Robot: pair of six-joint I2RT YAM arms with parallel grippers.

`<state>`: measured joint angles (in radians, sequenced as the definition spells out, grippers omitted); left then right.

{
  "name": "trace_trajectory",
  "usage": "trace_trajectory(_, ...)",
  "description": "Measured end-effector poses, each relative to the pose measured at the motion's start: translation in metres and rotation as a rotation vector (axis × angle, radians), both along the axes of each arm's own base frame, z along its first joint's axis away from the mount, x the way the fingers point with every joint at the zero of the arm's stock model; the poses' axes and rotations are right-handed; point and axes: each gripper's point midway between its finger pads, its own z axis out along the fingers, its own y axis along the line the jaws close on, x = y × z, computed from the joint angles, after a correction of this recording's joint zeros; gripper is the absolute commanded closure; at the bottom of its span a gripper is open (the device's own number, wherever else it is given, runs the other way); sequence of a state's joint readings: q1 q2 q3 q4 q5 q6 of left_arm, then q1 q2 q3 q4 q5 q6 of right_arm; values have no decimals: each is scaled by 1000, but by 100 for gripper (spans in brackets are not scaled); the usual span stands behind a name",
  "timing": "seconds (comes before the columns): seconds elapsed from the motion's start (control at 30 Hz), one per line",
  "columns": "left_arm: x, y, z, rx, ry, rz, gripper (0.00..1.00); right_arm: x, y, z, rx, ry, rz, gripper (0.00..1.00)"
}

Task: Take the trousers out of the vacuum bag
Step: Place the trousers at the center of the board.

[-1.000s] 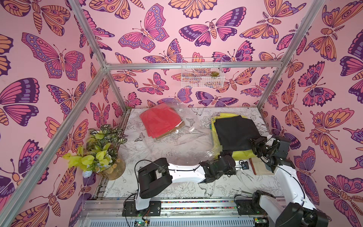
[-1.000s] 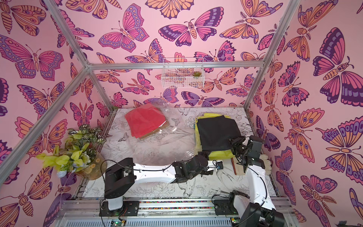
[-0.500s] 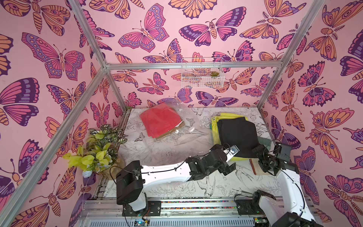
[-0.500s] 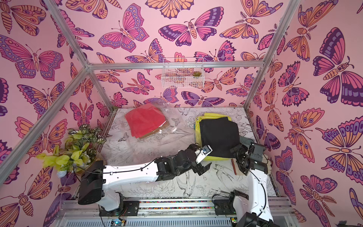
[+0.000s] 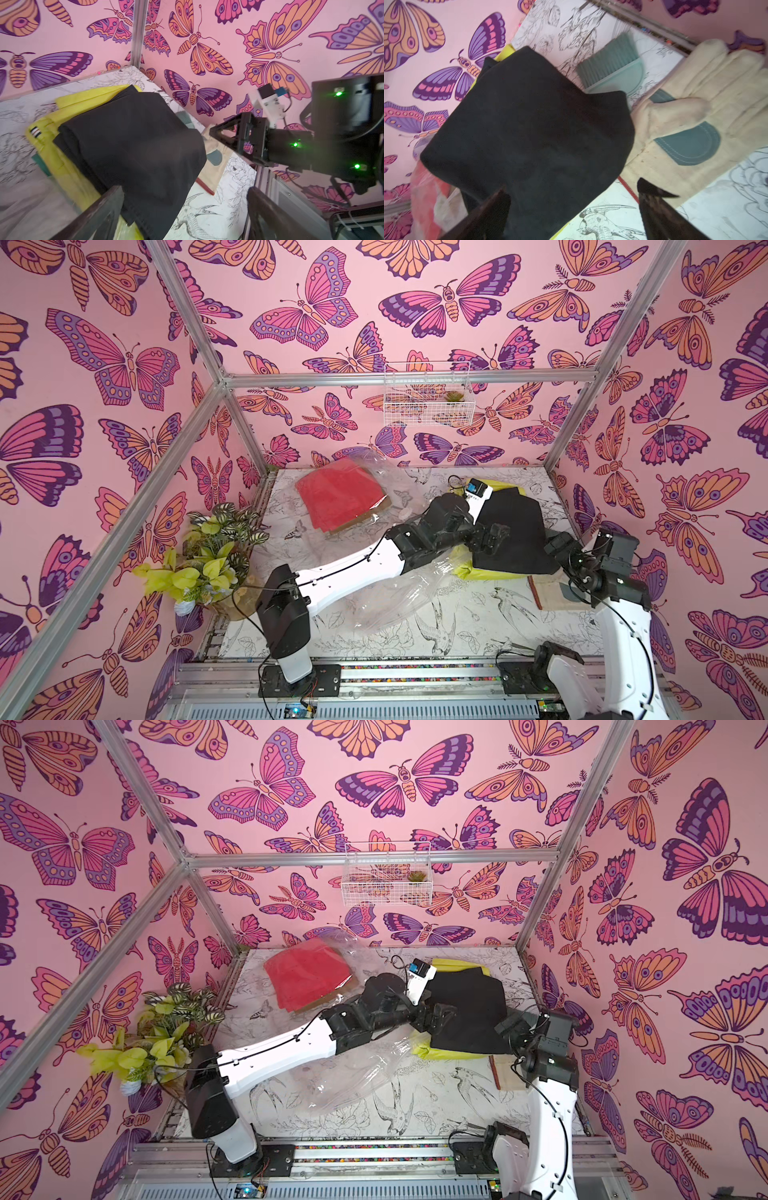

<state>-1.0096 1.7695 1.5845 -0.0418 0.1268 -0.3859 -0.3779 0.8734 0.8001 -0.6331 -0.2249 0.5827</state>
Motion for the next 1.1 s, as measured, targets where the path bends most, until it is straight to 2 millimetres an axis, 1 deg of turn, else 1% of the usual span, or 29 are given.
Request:
trace_trajectory(0.03, 4, -6, -3, -8, 22, -11, 7, 4, 2, -2, 13, 8, 21, 1)
trace_trajectory(0.1, 12, -19, -17, -11, 68, -32, 7, 10, 5, -8, 28, 29, 54, 1)
trace_trajectory(0.2, 24, -35, -45, 11, 132, -47, 8, 16, 4, -12, 27, 55, 79, 1)
trace_trajectory(0.27, 31, -42, -62, 25, 170, -51, 8, 20, 2, -14, 20, 67, 89, 1)
trace_trajectory(0.33, 36, -45, -80, 46, 198, -45, 9, 24, -1, -16, 7, 83, 96, 1)
trace_trajectory(0.4, 41, -43, -96, 72, 224, -31, 9, 27, -5, -18, -7, 99, 100, 1)
trace_trajectory(0.47, 47, -36, -109, 97, 244, -9, 9, 30, -8, -19, -21, 111, 104, 1)
trace_trajectory(0.57, 57, -26, -120, 117, 252, 30, 11, 32, -9, -20, -31, 118, 112, 1)
trace_trajectory(0.67, 63, -17, -131, 132, 270, 54, 12, 33, -10, -21, -31, 123, 116, 1)
trace_trajectory(0.8, 66, -7, -148, 161, 299, 78, 12, 33, -10, -21, -33, 124, 118, 1)
trace_trajectory(0.9, 63, -3, -159, 187, 321, 86, 13, 33, -10, -21, -32, 124, 118, 1)
trace_trajectory(0.97, 62, -2, -161, 190, 333, 89, 18, 33, -9, -21, -31, 123, 119, 1)
trace_trajectory(1.0, 62, -2, -161, 188, 336, 89, 25, 33, -9, -21, -29, 122, 121, 1)
trace_trajectory(1.03, 62, -3, -161, 183, 345, 90, 37, 34, -8, -21, -28, 120, 123, 1)
trace_trajectory(1.1, 60, -3, -160, 177, 356, 86, 55, 35, -7, -20, -23, 113, 128, 0)
